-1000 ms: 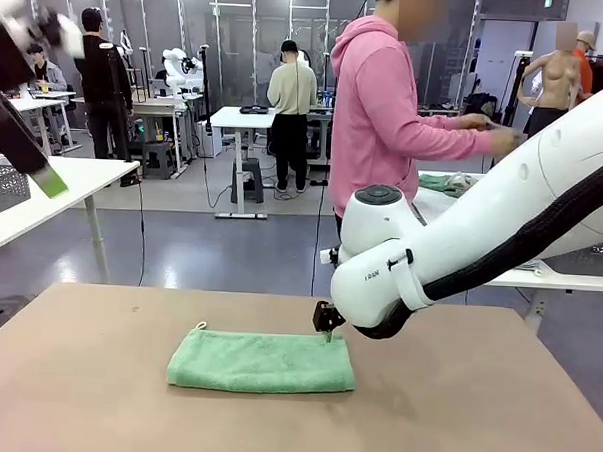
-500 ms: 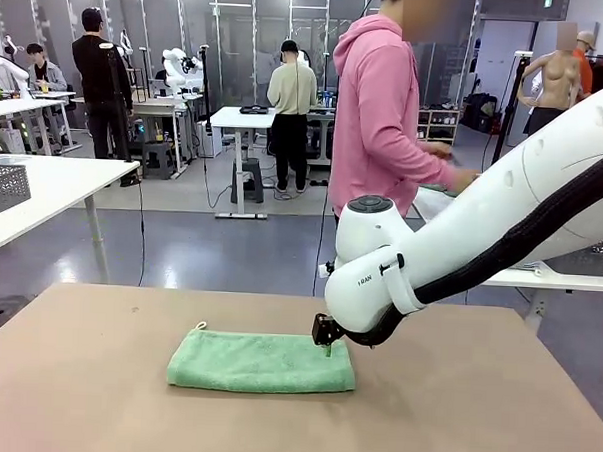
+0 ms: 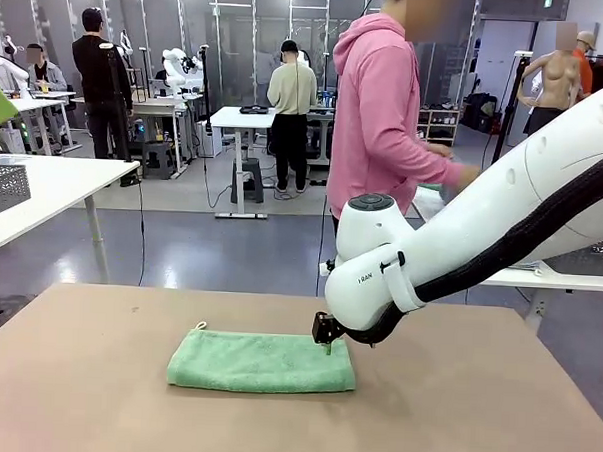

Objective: Fold the towels and place them in the basket.
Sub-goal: When a person lays out a Towel with hook on the table, fold it in half twice.

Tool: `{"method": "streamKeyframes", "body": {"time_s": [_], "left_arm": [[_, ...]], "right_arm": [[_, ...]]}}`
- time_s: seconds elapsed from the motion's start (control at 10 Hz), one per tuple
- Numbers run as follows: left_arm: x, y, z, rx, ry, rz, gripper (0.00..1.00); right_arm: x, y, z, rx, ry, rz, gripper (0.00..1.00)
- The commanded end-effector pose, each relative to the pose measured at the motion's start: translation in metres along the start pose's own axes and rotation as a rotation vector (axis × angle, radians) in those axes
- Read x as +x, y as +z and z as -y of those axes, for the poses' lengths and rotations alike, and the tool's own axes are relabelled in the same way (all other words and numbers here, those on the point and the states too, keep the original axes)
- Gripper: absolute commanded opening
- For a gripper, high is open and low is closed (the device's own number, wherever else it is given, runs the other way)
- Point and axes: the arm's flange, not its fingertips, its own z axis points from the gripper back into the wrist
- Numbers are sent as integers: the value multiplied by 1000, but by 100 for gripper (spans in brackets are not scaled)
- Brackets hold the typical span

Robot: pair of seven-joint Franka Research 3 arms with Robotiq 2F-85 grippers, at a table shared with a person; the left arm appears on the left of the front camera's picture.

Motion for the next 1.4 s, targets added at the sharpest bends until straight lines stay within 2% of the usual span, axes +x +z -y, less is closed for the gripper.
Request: {"method": "streamKeyframes", "body": {"time_s": [0.0, 0.8, 0.9, 1.0, 1.1, 1.3], "left_arm": [[-2, 3, 1, 17, 1, -1, 100], [-2, 3, 1, 17, 1, -1, 100], [-2, 3, 1, 17, 1, -1, 100], [-2, 3, 1, 17, 1, -1, 100], [-2, 3, 1, 17, 1, -1, 100], [-2, 3, 1, 17, 1, -1, 100]], "right_arm": [[6, -8, 4, 51, -42, -23, 100], [18, -42, 10, 119, -111, -76, 100], [17, -42, 11, 118, -107, -75, 56], [16, -41, 12, 118, -105, -74, 43], [15, -41, 13, 127, -111, -76, 0], [15, -45, 13, 131, -110, -83, 0]]}}
